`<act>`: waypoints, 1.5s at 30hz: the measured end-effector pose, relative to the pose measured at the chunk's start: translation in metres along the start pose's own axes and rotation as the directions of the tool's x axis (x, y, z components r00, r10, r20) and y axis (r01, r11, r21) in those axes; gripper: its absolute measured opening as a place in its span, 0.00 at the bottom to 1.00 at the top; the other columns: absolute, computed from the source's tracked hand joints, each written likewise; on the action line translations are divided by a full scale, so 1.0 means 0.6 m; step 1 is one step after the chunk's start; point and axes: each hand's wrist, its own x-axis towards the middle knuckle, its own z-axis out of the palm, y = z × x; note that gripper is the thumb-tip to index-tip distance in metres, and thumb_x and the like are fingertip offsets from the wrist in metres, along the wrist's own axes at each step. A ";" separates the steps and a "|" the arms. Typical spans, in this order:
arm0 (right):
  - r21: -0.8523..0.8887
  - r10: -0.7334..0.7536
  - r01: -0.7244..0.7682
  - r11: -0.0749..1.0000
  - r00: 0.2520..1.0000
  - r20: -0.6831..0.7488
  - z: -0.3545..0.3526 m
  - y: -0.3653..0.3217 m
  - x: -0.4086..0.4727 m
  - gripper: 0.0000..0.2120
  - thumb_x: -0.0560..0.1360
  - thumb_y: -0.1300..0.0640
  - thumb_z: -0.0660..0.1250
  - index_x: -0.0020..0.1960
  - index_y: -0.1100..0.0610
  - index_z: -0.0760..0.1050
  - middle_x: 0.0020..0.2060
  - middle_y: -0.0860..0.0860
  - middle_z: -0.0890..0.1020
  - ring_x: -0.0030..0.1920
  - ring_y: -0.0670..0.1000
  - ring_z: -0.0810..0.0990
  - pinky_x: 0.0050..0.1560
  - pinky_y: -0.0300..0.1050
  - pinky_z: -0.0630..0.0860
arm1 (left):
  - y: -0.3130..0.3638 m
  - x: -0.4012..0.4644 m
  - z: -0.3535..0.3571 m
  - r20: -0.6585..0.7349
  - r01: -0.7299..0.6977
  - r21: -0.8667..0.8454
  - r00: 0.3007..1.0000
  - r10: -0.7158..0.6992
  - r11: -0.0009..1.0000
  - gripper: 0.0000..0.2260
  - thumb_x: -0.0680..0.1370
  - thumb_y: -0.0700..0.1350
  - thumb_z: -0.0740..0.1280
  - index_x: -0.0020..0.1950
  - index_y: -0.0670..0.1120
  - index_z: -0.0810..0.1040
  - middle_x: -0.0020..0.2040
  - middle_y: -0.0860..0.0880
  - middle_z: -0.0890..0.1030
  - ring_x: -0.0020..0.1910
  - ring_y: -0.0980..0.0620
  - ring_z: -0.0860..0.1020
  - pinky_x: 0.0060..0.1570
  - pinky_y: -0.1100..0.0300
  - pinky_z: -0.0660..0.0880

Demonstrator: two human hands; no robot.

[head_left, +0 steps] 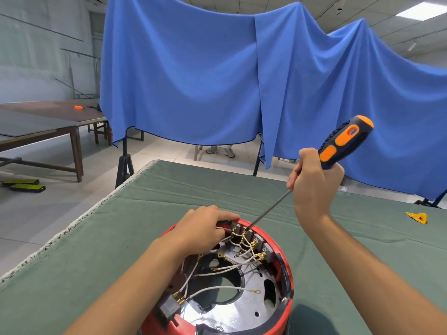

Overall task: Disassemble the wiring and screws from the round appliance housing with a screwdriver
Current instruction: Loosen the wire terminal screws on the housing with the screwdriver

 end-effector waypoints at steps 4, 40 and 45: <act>-0.034 -0.048 0.048 0.998 0.999 0.018 0.004 -0.001 -0.003 0.11 0.67 0.61 0.61 0.28 0.60 0.64 0.17 0.46 0.64 0.17 0.50 0.63 0.20 0.33 0.61 | -0.005 -0.003 -0.002 0.000 -0.001 -0.006 1.000 0.001 1.000 0.24 0.77 0.42 0.59 0.70 0.62 0.68 0.65 0.54 0.72 0.65 0.51 0.69 0.65 0.53 0.63; -0.063 0.339 -0.387 0.920 0.866 -0.368 -0.018 0.081 0.075 0.10 0.68 0.60 0.62 0.31 0.57 0.63 0.24 0.52 0.65 0.16 0.50 0.62 0.19 0.35 0.61 | -0.008 -0.001 -0.001 -0.003 -0.016 0.021 1.000 0.016 1.000 0.24 0.77 0.42 0.59 0.71 0.61 0.67 0.68 0.55 0.71 0.66 0.52 0.68 0.67 0.50 0.63; 0.018 0.218 -0.221 0.975 0.942 -0.256 -0.012 0.054 0.048 0.09 0.64 0.58 0.62 0.29 0.58 0.63 0.19 0.49 0.64 0.17 0.51 0.61 0.19 0.36 0.62 | -0.008 -0.001 0.000 -0.002 -0.016 0.023 1.000 0.016 1.000 0.24 0.77 0.42 0.59 0.71 0.61 0.66 0.68 0.55 0.71 0.66 0.52 0.68 0.66 0.50 0.63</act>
